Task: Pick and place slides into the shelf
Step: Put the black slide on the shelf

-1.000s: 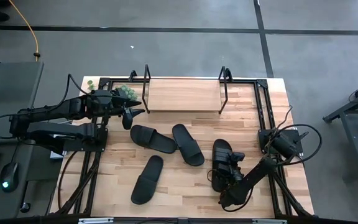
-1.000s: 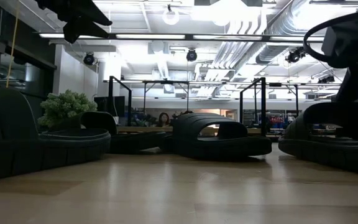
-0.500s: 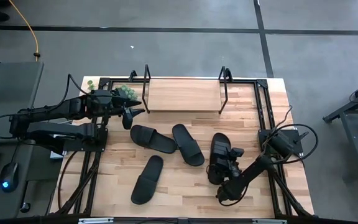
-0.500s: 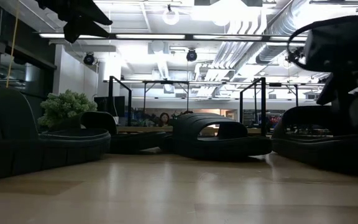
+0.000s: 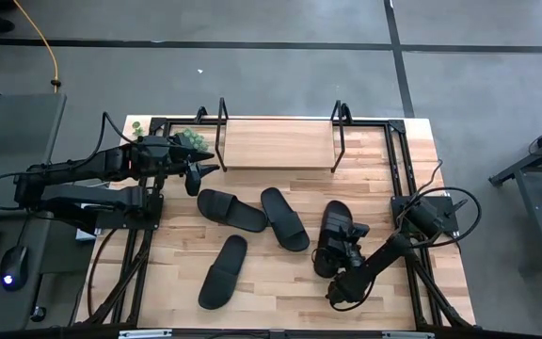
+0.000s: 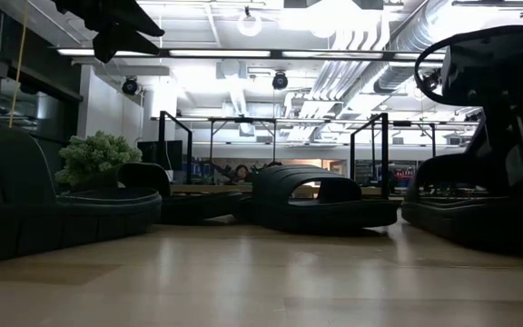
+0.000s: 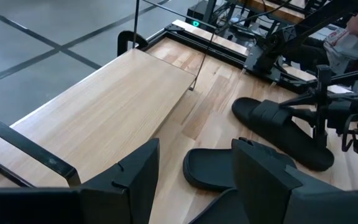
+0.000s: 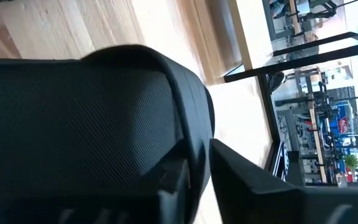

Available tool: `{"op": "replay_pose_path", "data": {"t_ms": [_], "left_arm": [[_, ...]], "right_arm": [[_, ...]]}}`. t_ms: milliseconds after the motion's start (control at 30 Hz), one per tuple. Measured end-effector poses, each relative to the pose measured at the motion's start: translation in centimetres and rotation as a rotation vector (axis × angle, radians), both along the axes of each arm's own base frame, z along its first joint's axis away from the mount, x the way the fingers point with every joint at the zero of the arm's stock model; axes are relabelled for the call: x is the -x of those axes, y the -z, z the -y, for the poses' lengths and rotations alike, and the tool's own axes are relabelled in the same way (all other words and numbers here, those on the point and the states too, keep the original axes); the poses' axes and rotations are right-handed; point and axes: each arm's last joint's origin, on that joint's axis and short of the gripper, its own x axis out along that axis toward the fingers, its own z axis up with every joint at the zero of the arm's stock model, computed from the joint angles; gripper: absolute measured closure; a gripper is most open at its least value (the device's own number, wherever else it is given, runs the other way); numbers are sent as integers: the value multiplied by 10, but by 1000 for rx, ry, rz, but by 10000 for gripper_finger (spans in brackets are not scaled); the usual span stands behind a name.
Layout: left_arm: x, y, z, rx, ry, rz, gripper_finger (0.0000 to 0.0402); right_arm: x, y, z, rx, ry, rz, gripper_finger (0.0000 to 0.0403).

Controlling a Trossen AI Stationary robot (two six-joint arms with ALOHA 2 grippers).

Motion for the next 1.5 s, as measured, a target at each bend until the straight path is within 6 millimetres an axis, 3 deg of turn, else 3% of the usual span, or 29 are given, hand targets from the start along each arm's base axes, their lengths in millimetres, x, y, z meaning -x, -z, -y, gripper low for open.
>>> {"op": "replay_pose_path", "data": {"t_ms": [133,433,733,1000,1500], "left_arm": [[0,0,0,-9,4,-4,218],[0,0,0,-9,4,-5,218],[0,0,0,-22,10,-11,218],[0,0,0,-22,10,-11,218],[0,0,0,-26,1,-12,218]], "right_arm": [[0,0,0,-2,2,-2,395],[1,-6,1,1,1,-7,400],[6,-53,7,-45,-60,151,401],[12,-88,19,-69,-128,128,402],[5,-123,59,-31,-169,76,403]]}}
